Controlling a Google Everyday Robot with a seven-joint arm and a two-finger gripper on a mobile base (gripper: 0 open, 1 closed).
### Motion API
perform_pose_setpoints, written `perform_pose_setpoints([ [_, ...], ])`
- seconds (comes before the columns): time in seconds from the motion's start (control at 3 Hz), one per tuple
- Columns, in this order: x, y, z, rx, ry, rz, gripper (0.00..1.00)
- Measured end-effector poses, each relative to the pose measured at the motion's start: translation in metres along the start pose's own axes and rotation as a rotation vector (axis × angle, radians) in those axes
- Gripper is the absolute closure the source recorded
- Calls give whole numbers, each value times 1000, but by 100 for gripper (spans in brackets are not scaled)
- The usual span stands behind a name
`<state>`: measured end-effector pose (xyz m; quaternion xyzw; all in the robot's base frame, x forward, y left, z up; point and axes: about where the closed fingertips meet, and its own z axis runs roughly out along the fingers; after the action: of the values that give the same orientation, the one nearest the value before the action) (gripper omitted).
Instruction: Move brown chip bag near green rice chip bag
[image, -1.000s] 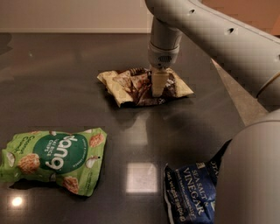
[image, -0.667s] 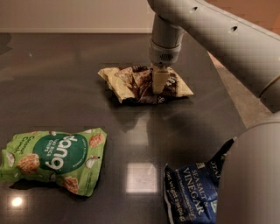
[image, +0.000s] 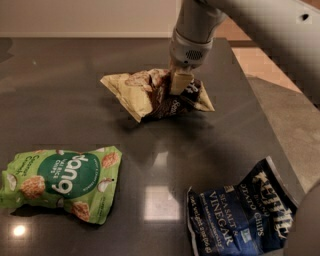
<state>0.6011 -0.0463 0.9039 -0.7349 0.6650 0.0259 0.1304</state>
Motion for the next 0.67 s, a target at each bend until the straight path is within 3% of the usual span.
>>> perform_pose_setpoints([
  [0.67,-48,57,-41,-50,-156,-108,100],
])
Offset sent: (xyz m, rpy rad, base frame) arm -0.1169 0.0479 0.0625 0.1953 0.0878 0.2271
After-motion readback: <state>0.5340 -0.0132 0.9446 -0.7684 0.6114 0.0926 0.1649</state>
